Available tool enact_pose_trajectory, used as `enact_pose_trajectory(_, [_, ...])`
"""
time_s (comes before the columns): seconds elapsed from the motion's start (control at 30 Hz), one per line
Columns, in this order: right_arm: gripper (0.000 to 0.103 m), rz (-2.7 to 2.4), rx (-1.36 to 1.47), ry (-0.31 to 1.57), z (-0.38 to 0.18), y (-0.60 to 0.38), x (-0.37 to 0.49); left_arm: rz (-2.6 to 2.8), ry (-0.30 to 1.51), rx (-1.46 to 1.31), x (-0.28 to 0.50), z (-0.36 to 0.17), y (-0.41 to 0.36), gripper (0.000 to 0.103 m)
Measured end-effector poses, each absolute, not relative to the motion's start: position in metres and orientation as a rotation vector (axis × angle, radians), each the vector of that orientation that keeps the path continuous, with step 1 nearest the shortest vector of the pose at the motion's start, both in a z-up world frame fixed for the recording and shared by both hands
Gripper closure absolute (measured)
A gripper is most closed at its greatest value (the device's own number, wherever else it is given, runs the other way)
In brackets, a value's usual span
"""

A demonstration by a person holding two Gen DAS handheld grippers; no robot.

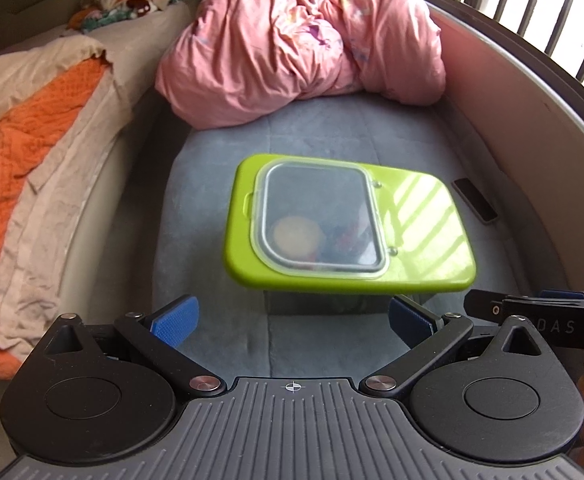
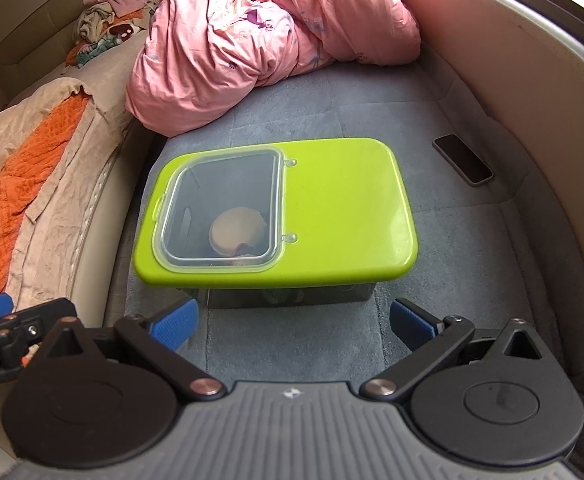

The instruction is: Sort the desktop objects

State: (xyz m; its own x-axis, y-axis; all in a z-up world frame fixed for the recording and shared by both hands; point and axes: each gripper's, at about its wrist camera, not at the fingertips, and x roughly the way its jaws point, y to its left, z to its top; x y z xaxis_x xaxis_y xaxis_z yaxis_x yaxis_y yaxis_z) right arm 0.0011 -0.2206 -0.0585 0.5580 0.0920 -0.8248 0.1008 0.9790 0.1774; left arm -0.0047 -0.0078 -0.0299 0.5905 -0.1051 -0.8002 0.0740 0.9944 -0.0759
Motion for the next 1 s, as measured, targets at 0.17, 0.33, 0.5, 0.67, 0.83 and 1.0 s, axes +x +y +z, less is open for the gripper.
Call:
enact_pose_trajectory(0.17, [0.0, 0.006, 0.207, 0.98, -0.059, -0.213, 0.001, -0.095, 0.938, -0.04, -0.006, -0.036, -0.005, 0.0])
enact_pose_trajectory(0.33, [0.0, 0.016, 0.199, 0.977, -0.059, -0.206, 0.0, -0.086, 0.954, -0.057, -0.002, -0.043, -0.001, 0.0])
enact_pose_trajectory(0.5, [0.0, 0.026, 0.186, 0.975, -0.057, -0.201, -0.003, -0.078, 0.962, -0.071, -0.001, -0.047, 0.003, 0.0])
enact_pose_trajectory(0.67, [0.0, 0.025, 0.195, 0.98, -0.058, -0.204, -0.002, -0.082, 0.961, -0.066, -0.002, -0.047, 0.002, 0.0])
enact_pose_trajectory(0.83, [0.0, 0.022, 0.201, 0.985, -0.059, -0.207, -0.002, -0.087, 0.961, -0.057, -0.002, -0.047, 0.001, 0.0])
enact_pose_trajectory(1.0, [0.0, 0.021, 0.205, 0.991, -0.061, -0.209, -0.001, -0.09, 0.965, -0.055, -0.002, -0.047, 0.0, 0.0])
